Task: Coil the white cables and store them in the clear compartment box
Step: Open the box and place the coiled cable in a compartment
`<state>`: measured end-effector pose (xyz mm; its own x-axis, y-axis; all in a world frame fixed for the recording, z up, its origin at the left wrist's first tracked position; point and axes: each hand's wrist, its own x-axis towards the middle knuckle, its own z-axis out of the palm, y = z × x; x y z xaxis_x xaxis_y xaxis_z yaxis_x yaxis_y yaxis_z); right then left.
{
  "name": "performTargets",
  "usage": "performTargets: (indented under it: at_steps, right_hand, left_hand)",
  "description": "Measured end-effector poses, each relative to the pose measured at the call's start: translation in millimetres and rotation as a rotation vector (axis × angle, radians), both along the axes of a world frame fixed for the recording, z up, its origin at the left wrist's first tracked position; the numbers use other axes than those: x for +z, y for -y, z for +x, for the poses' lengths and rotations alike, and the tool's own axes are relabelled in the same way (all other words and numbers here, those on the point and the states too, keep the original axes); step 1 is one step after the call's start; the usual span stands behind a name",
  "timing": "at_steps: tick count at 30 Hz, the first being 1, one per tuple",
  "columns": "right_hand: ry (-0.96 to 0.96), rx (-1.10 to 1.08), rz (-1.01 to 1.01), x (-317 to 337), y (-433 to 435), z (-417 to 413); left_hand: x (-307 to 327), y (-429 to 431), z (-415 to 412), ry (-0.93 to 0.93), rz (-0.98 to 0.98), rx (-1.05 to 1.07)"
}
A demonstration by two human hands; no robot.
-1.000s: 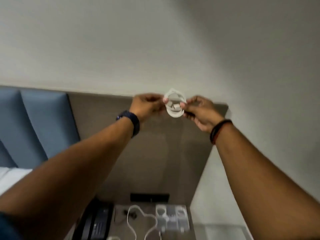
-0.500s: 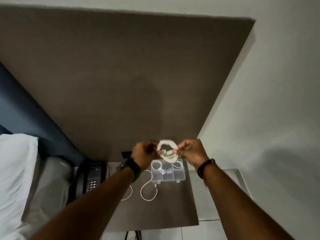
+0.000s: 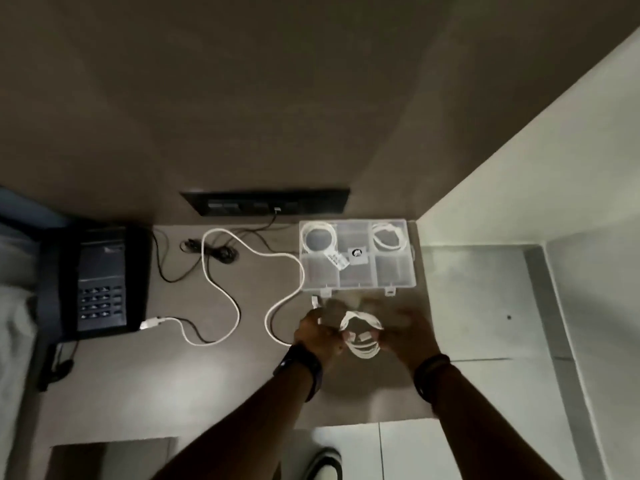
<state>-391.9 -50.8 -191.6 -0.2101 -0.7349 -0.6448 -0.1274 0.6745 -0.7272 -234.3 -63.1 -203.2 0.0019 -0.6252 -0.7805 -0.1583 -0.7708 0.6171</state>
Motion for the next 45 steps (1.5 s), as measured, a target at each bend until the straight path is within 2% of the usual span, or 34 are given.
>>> performTargets:
  at_steps: [3, 8, 12, 17, 19, 26, 30, 34, 36, 39, 44, 45]
  right_hand:
    - [-0.012, -0.047, 0.009, -34, 6, -14]
    - [0.137, -0.036, 0.042, -51, 14, -24]
    - [0.152, -0.006, 0.014, -46, 9, -21]
    - [0.068, 0.119, -0.048, -32, 16, -23]
    - [0.117, 0.043, -0.026, -27, 16, -23]
    - [0.162, 0.01, -0.028, -10, 15, -25]
    - [0.116, 0.1, -0.082, 12, 15, -30]
    - [0.109, 0.087, -0.141, 37, 35, -36]
    - [0.075, 0.089, -0.193, 45, 55, -35]
    - [0.021, 0.142, -0.245, 49, 83, -29]
    - [-0.14, 0.19, -0.275, 42, 116, -18]
    - [-0.154, 0.197, -0.275, 41, 120, -16]
  left_hand:
    - [-33, 0, -13, -0.114, 0.039, 0.12]
    - [-47, 1, -18, -0.112, -0.016, 0.146]
    - [-42, -7, -15, -0.027, -0.056, 0.058]
    - [-36, -2, -23, -0.166, 0.002, 0.16]
    - [-36, 2, -22, -0.216, 0.014, 0.189]
    - [-17, -7, -19, -0.11, -0.131, 0.138]
    - [4, -7, -19, -0.037, -0.225, 0.061]
    - [31, 17, -25, -0.097, -0.299, 0.055]
    - [37, 37, -25, -0.022, -0.377, 0.024]
    - [40, 63, -22, -0.153, -0.426, 0.02]
    - [31, 100, -12, -0.071, -0.511, -0.103]
    - [28, 102, -11, -0.002, -0.549, -0.152]
